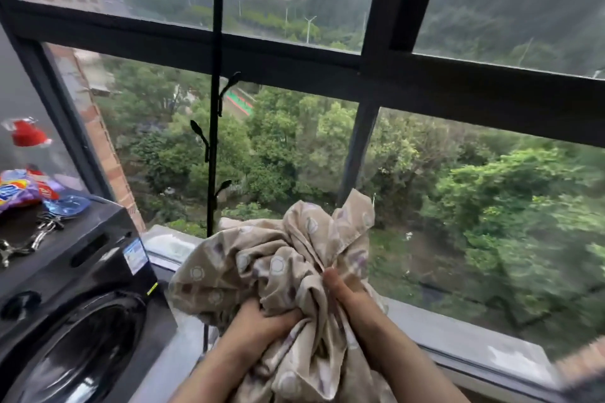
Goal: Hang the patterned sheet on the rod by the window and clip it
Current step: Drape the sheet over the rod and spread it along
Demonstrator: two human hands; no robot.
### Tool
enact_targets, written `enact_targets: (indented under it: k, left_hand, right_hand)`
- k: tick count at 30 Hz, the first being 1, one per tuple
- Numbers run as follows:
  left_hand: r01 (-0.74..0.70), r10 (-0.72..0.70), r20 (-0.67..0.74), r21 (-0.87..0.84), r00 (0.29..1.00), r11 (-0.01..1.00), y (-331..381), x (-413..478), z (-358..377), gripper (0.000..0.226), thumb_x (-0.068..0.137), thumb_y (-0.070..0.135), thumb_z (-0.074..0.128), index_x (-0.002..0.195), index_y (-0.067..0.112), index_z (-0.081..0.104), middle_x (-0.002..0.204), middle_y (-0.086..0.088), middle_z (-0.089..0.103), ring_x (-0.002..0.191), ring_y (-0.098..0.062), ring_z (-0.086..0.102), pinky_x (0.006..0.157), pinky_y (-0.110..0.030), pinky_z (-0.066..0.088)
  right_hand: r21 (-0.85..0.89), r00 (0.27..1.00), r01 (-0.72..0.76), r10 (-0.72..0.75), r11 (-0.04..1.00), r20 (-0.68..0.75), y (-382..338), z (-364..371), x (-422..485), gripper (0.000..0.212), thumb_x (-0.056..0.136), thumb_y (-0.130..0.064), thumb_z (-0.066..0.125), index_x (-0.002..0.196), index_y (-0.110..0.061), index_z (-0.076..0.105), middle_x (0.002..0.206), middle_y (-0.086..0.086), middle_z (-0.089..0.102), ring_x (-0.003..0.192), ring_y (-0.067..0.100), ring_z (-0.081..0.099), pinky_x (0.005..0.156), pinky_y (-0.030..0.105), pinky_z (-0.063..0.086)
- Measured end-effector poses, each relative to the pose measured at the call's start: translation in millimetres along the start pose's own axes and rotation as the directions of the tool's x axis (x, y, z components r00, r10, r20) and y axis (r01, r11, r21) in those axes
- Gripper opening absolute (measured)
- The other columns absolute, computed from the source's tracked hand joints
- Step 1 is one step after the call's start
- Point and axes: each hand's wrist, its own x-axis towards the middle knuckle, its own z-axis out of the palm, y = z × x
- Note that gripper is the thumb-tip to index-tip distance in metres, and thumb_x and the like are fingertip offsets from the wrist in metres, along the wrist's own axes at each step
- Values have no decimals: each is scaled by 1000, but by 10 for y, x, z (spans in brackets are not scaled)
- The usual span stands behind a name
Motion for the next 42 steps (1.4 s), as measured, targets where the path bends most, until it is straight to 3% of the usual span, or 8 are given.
enact_targets:
  k: [3,8,14,23,28,33,37,42]
  left_hand:
    - [30,-31,21,30,999,999,-253,299,468,60,53,35,83,106,9,72,102,2,75,103,-9,68,81,-19,52]
    - [127,-129,76,22,989,992,-1085,994,1230,54,63,14,85,113,7,68,107,-3,74,106,-18,68,93,-32,54]
    - [268,-268,191,27,944,963,-2381,1717,1731,58,61,1,85,115,6,65,105,-4,75,100,-16,70,76,-23,55]
    - [416,-459,116,271,881,868,-3689,2237,1916,45,58,16,80,102,18,70,93,2,76,92,-14,71,82,-34,59]
    - [584,-629,112,274,769,764,-3447,2262,1862,30,63,8,59,92,11,62,78,-5,63,71,-18,56,71,-31,43]
    - [287,-346,199,273,917,918,-2686,2239,2025,75,78,22,77,139,37,36,121,27,45,107,13,47,78,-11,43]
    - [-74,-27,257,374,966,924,-2004,2019,2507,66,61,34,83,118,48,53,109,23,67,104,6,62,88,-26,53]
    - [69,-69,23,5,997,998,-1333,1936,2482,23,89,6,63,78,23,72,71,7,74,79,-9,72,57,-16,52]
  right_hand:
    - [44,997,-63,64,997,-32,215,-521,89,37,82,-29,75,113,-11,67,102,5,75,95,18,71,81,30,57]
    - [208,971,-102,143,973,-192,1058,-1529,593,61,63,-32,87,115,-4,68,115,15,71,107,30,67,99,47,50]
    - [412,911,-148,285,899,-297,2300,-2394,1094,19,88,-8,61,105,-4,68,93,12,76,80,22,74,63,30,60]
    - [445,811,-132,355,886,-466,3129,-3052,1455,29,84,3,64,112,2,67,104,28,70,96,42,69,91,59,51]
    - [391,827,-106,300,914,-476,2846,-3183,1453,27,79,8,64,106,6,68,97,28,71,88,40,71,83,53,56]
    - [287,911,-9,126,958,-392,2305,-3147,1270,40,68,4,72,108,3,69,98,24,73,91,36,71,81,43,57]
    - [262,940,97,-2,960,-340,1760,-2976,1199,70,60,-37,90,116,-4,66,109,21,71,102,35,69,89,47,54]
    - [309,945,162,-58,937,-321,1030,-3015,987,80,41,-46,95,107,-8,72,110,19,71,101,31,69,89,43,56]
